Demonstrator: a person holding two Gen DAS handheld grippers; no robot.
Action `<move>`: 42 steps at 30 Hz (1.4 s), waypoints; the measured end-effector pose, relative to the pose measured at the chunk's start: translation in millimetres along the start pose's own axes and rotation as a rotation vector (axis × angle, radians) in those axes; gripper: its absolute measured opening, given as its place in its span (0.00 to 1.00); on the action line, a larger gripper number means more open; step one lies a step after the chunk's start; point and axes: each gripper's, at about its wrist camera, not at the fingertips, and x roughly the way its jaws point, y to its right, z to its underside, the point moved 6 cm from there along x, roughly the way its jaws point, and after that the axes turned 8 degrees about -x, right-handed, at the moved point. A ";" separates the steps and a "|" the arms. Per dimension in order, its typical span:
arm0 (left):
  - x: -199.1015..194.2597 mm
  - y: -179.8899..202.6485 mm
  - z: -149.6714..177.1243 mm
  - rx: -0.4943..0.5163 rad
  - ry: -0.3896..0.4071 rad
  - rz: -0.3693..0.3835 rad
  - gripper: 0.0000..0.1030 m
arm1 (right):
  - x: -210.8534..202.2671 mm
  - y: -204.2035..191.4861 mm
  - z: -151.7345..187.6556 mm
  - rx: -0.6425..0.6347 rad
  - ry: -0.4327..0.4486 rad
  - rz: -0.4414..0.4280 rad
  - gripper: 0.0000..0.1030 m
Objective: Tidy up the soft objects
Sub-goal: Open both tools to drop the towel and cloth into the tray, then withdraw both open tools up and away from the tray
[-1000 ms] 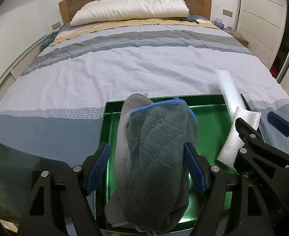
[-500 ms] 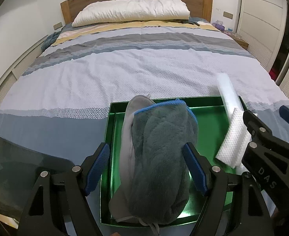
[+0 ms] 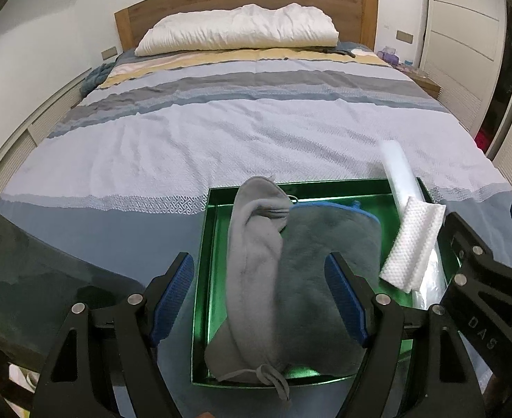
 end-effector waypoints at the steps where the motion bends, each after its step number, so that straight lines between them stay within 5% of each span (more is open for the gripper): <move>1: -2.3 -0.3 -0.4 0.000 0.004 -0.001 0.70 | -2.1 0.4 0.6 -0.002 0.000 0.002 0.85; 30: -87.7 -15.2 36.3 0.011 0.021 0.074 0.70 | -66.1 -11.5 40.4 -0.093 -0.010 -0.004 0.85; 42: -181.6 -81.2 74.9 0.080 0.014 0.207 0.70 | -170.2 -38.3 80.6 -0.049 -0.069 0.009 0.85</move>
